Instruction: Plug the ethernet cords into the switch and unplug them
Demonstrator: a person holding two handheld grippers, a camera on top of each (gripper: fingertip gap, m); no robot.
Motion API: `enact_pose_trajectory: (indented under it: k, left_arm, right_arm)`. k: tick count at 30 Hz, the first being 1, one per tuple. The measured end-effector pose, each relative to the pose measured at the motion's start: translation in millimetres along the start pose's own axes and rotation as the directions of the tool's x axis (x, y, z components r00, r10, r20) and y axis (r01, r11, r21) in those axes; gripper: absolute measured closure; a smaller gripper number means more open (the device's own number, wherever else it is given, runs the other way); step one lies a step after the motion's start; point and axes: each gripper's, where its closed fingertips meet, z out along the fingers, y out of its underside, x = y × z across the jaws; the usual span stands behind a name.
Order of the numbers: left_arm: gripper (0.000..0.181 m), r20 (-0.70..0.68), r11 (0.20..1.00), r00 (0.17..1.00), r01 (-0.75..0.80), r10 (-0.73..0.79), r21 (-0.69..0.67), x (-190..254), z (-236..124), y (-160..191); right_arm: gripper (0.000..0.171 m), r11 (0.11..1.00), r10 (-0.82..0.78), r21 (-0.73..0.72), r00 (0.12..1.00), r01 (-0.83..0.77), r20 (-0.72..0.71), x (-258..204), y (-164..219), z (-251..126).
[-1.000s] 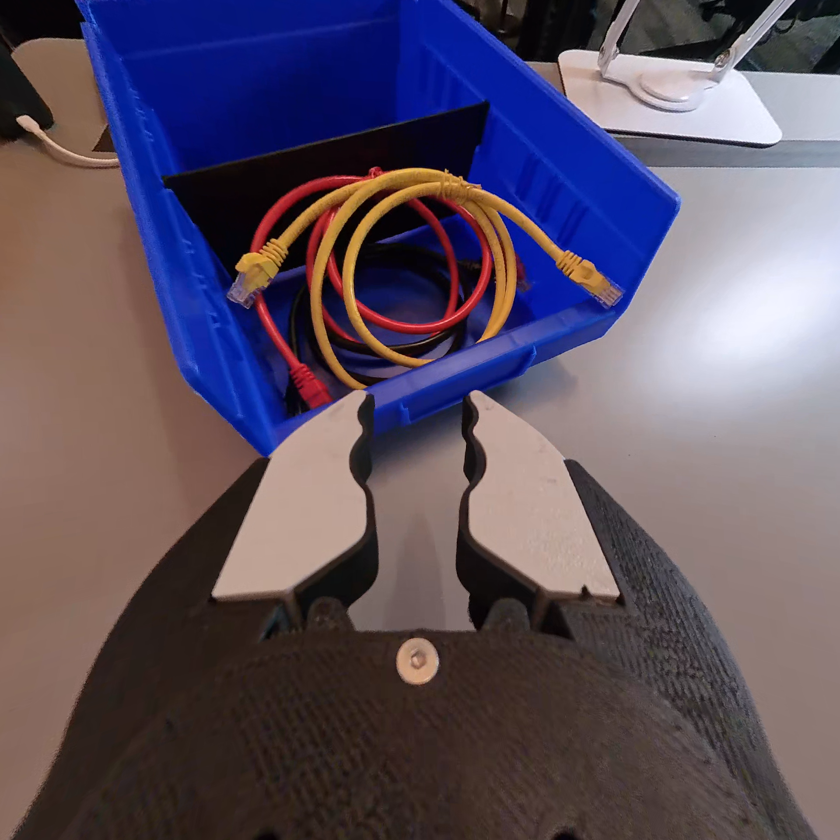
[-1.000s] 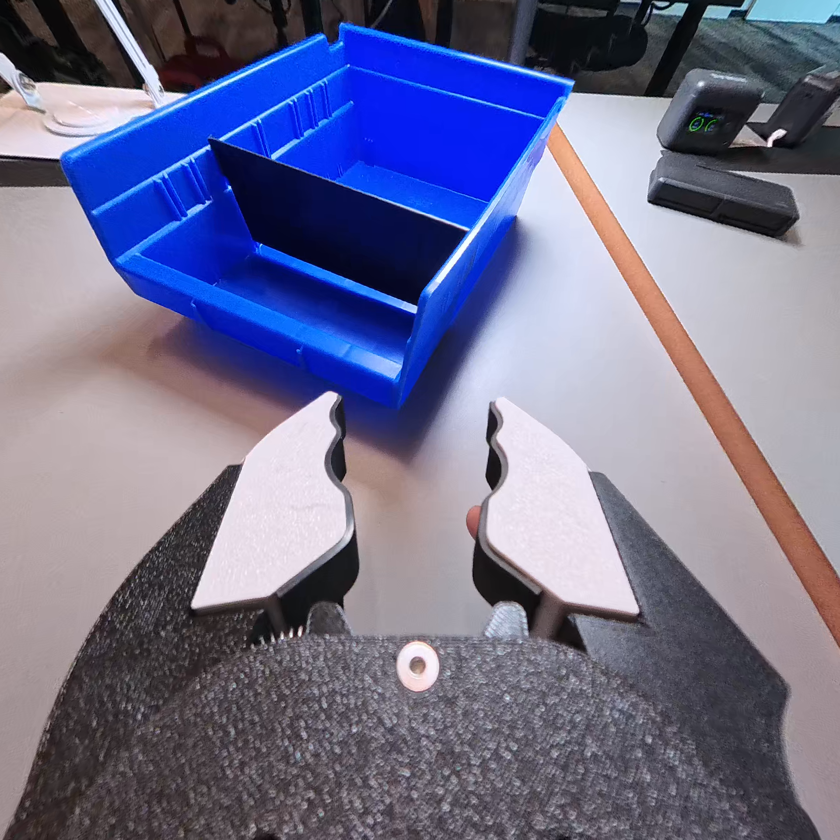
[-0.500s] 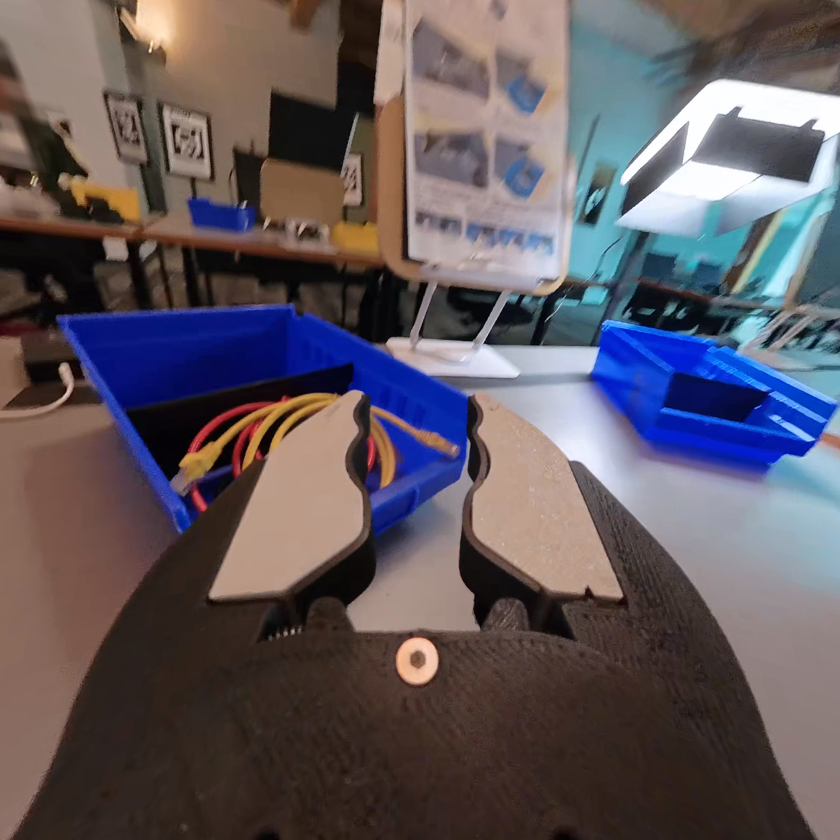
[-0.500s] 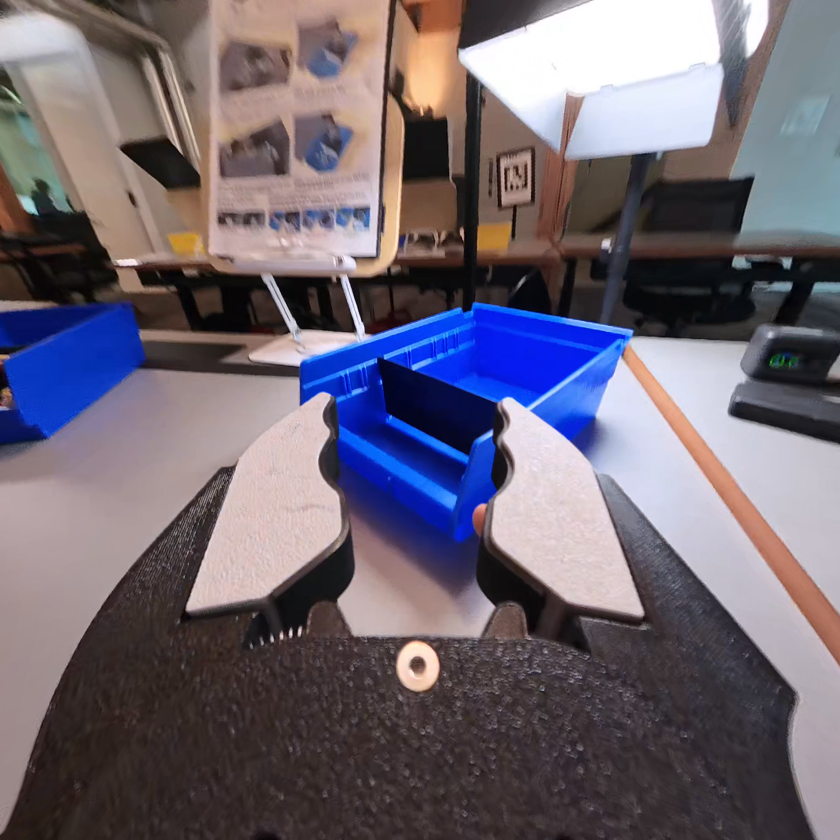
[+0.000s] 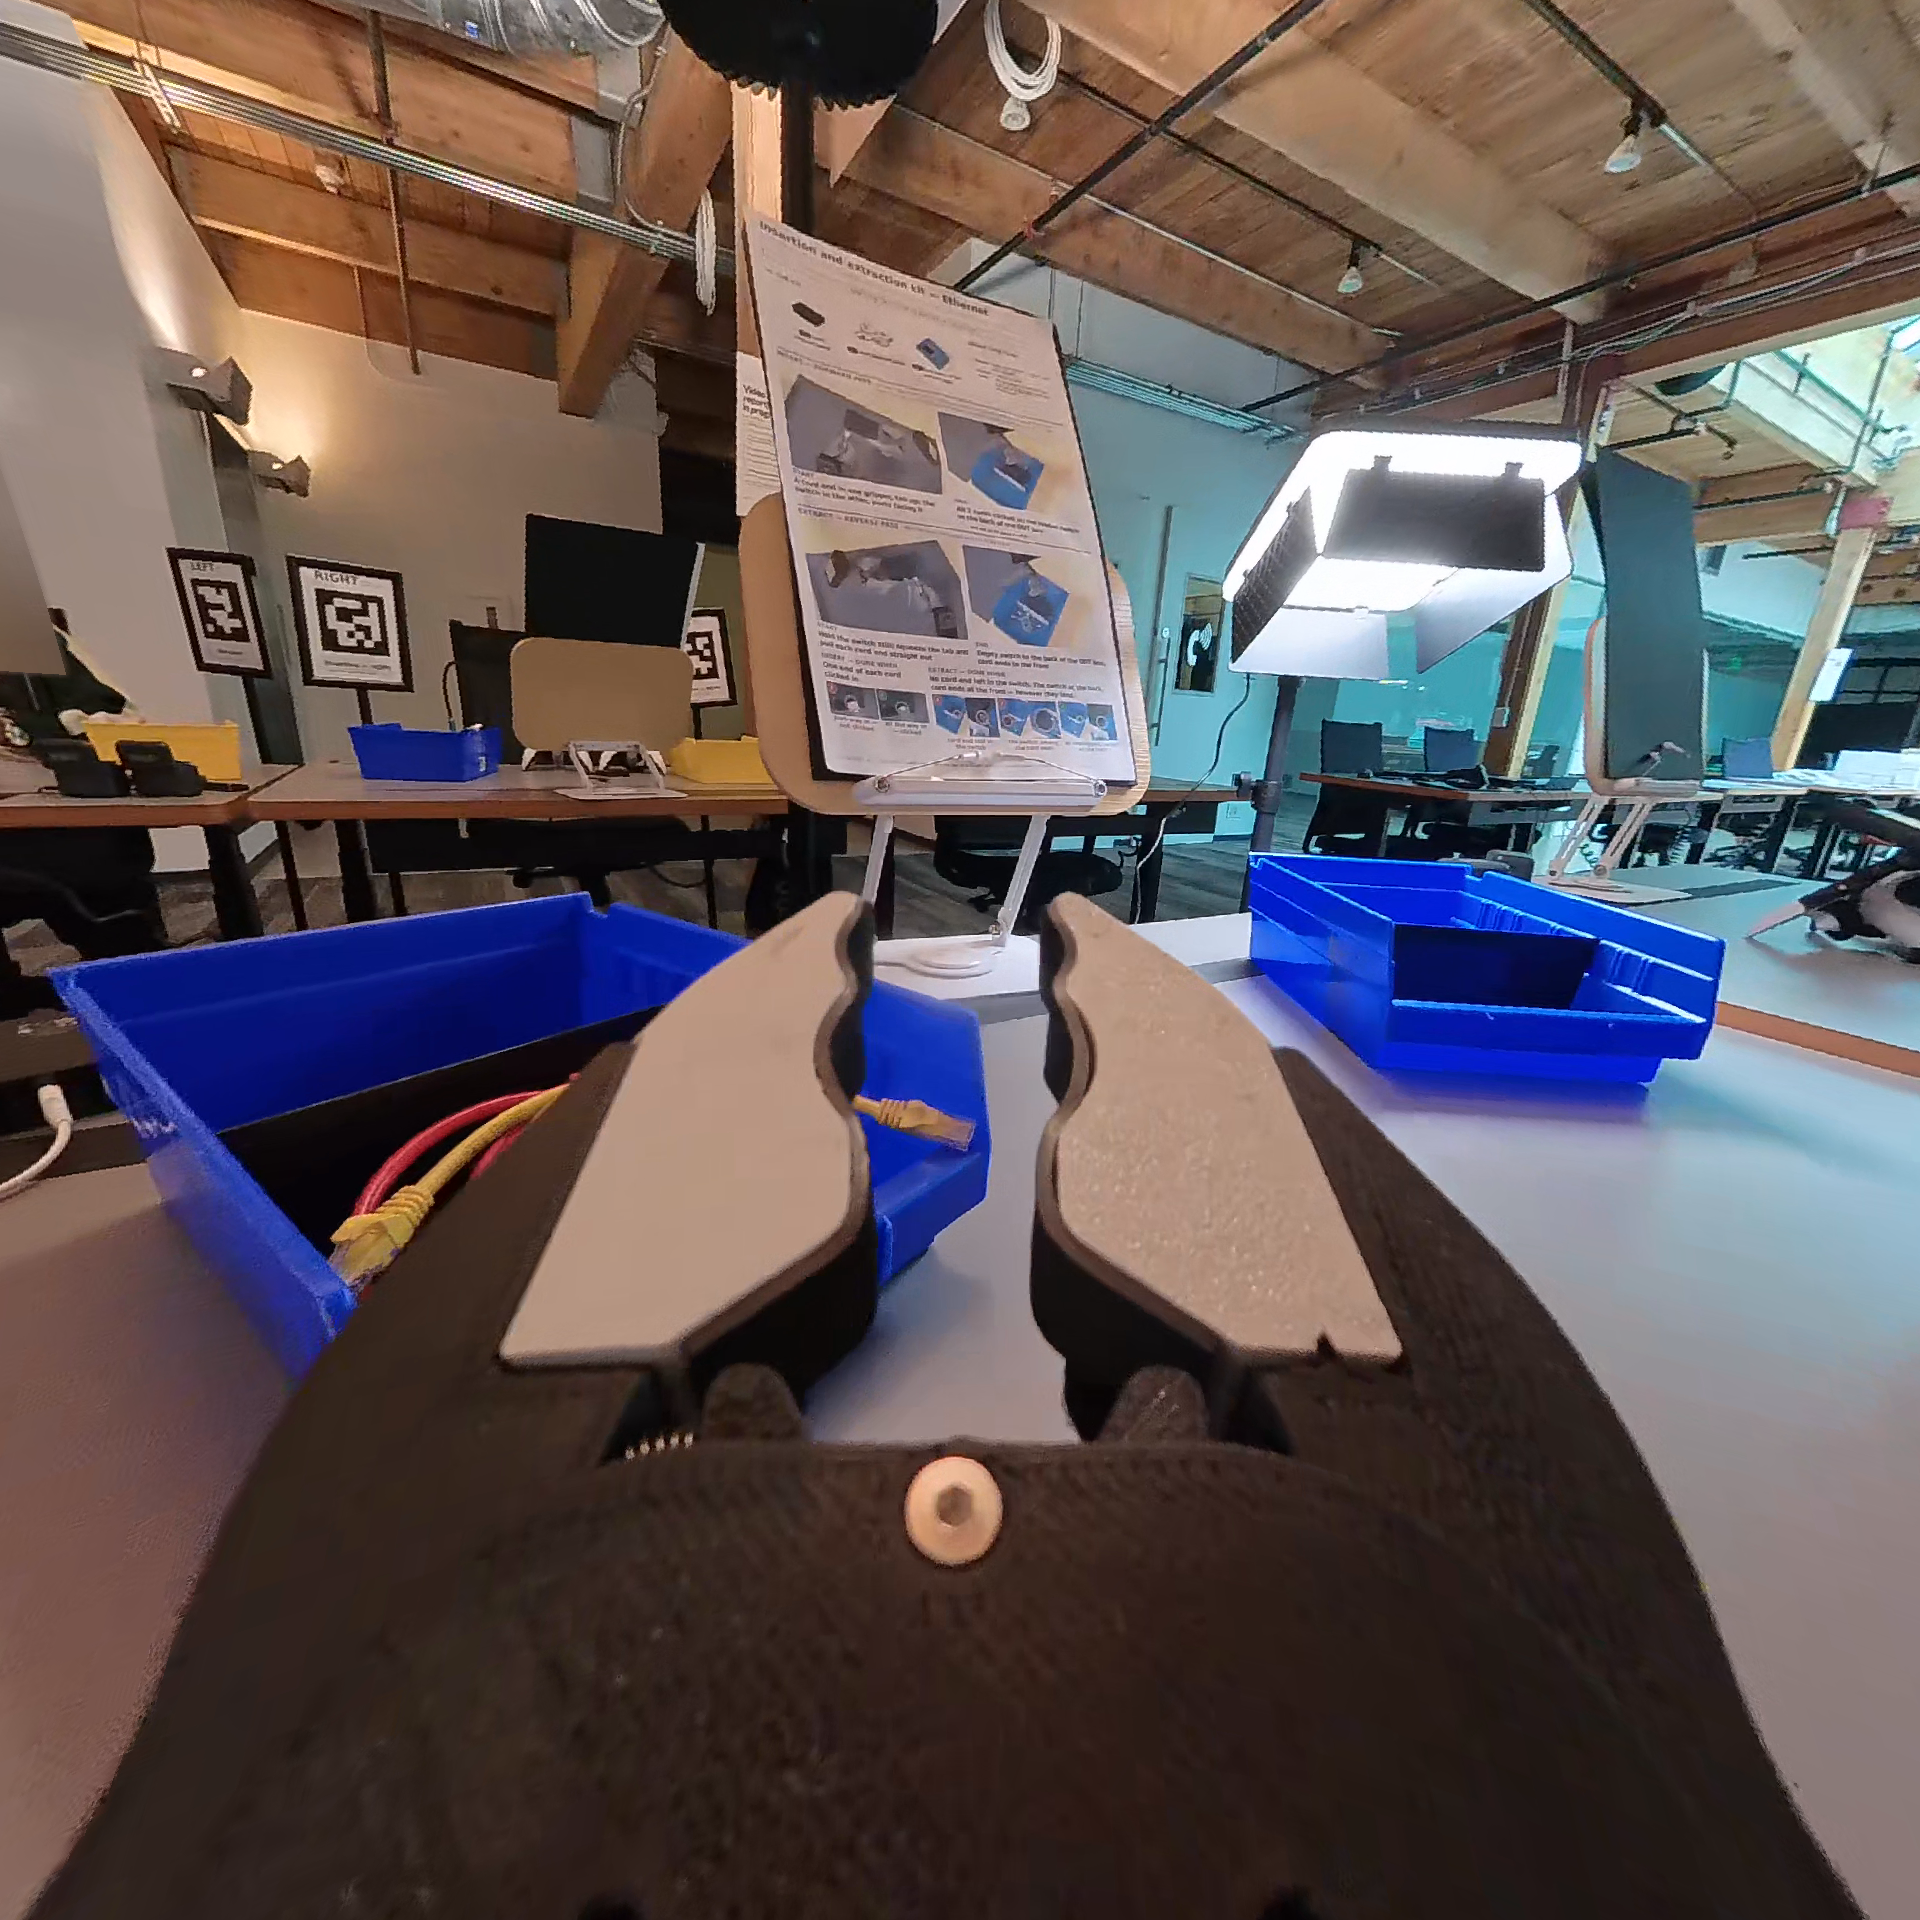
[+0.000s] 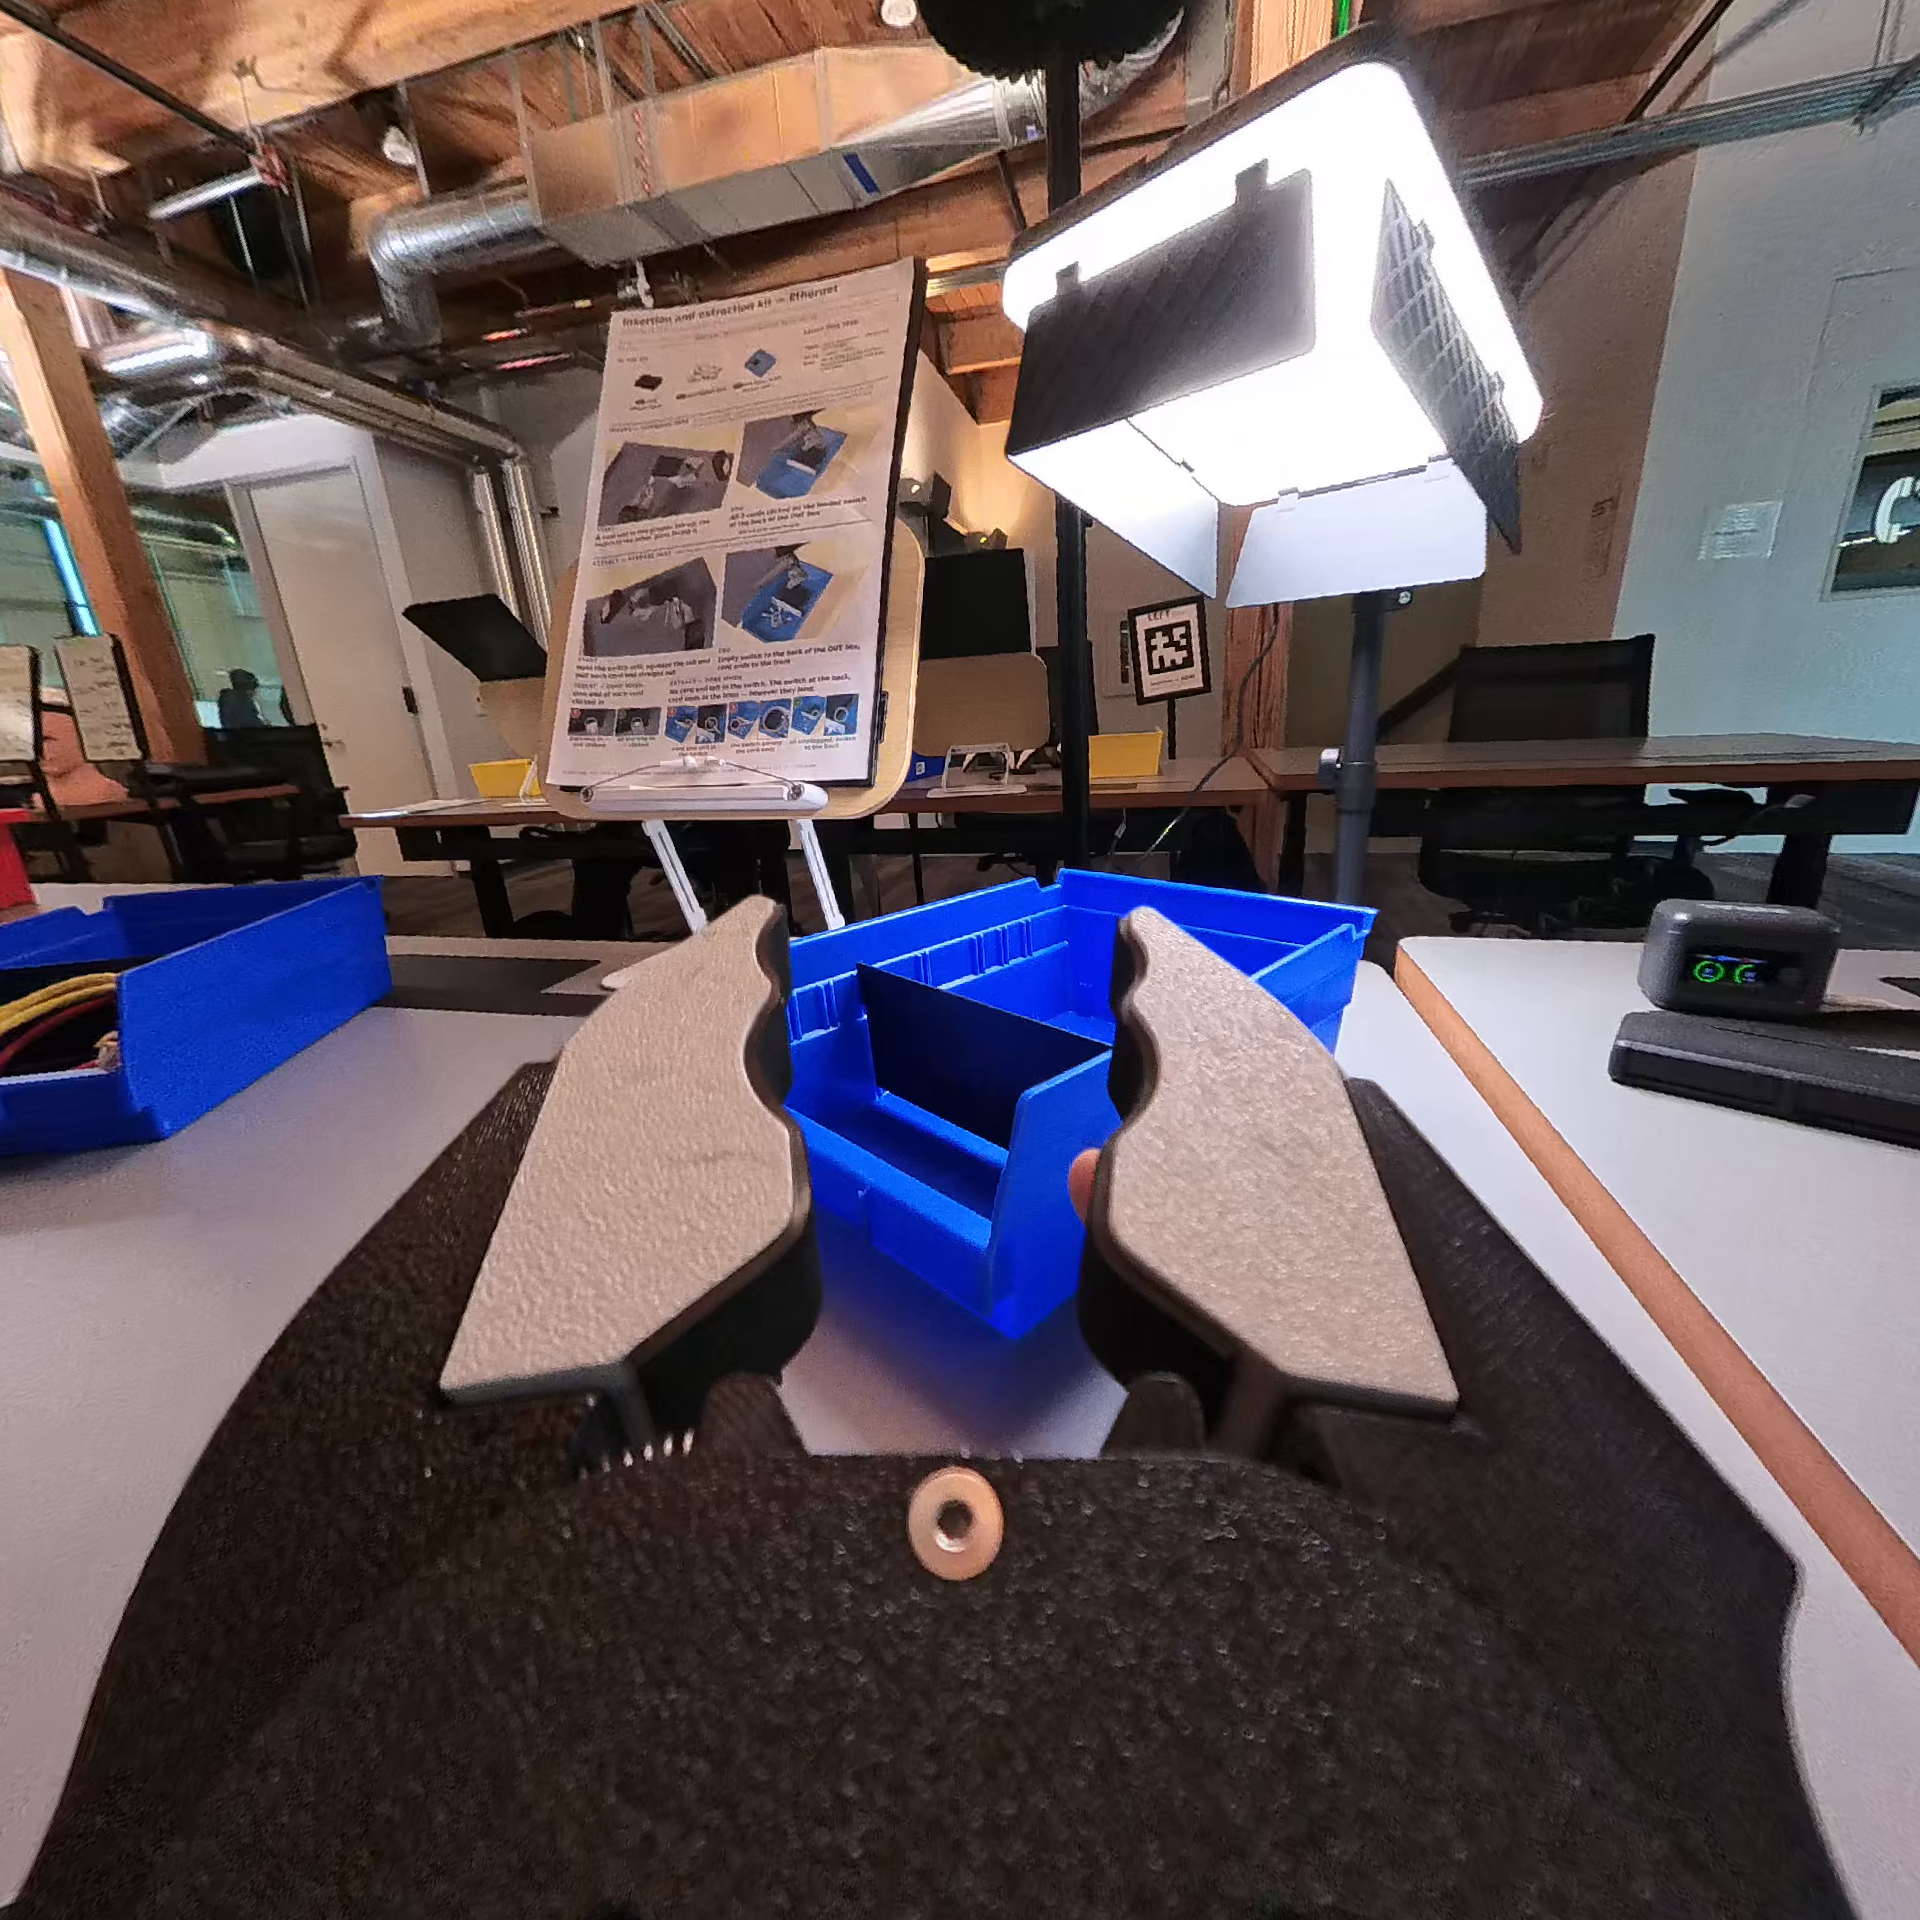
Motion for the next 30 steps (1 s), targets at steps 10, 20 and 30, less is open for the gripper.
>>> enact_pose_trajectory:
  k: [10, 20, 30]
  left_arm:
    - [0.153, 0.007, 1.0, 1.0, 0.025, -0.025, 0.003, -8.2, -4.0, 2.1]
    - [0.152, -0.022, 0.998, 0.998, 0.053, -0.054, -0.017, -5.1, -0.9, 6.5]
    - [0.157, -0.007, 0.999, 0.999, 0.039, -0.039, -0.028, -6.2, 2.7, 8.1]
  right_arm:
    - [0.113, 1.0, 0.02, -0.019, 0.998, -0.019, 0.06, -8.3, 5.0, 2.0]
    - [0.112, 0.999, 0.026, -0.026, 0.988, -0.022, 0.153, -25.0, 7.8, 3.0]
    - [0.113, 1.0, 0.021, -0.024, 0.992, -0.018, 0.128, -22.8, 6.4, 3.5]
